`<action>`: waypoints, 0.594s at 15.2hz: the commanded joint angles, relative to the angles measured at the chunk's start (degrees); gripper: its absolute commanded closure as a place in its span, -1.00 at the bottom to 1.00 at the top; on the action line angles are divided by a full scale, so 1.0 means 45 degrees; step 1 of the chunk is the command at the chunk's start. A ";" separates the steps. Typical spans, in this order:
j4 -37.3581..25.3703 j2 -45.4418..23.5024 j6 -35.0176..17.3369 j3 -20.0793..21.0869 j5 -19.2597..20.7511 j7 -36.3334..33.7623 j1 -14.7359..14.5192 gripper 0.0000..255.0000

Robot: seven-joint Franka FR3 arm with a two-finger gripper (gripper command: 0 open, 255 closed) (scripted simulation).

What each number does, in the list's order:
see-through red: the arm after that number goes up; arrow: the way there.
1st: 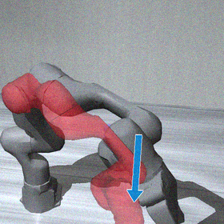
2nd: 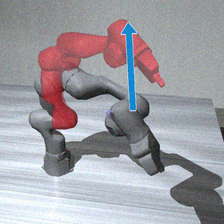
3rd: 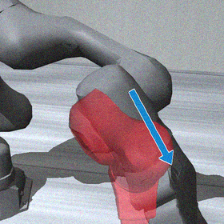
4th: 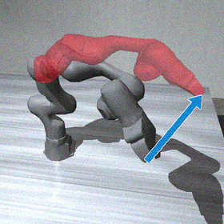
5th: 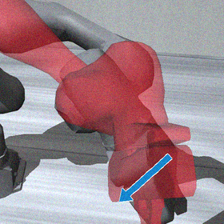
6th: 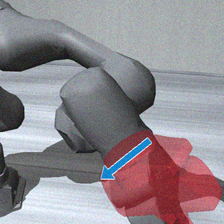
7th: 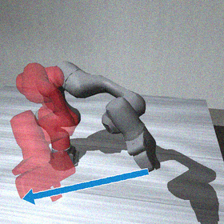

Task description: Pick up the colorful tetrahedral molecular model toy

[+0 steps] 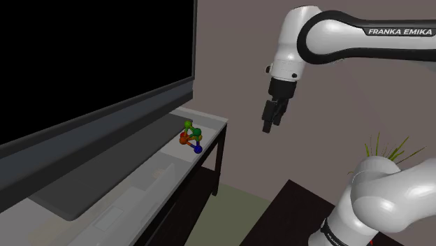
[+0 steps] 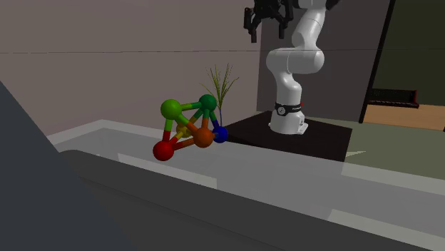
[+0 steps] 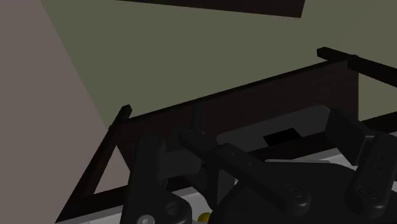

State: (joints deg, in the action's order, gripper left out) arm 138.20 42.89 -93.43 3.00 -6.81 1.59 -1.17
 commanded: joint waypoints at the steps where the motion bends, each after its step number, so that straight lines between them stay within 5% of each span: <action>1: 0.0000 0.0000 0.0000 0.0000 0.0000 0.0000 0.0000 -1.00; 9: -0.2781 -0.4732 -0.1206 0.0425 -0.0106 -0.0640 0.0106 -1.00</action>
State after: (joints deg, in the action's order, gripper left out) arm 127.53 24.32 -98.46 4.76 -7.32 -0.95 -0.79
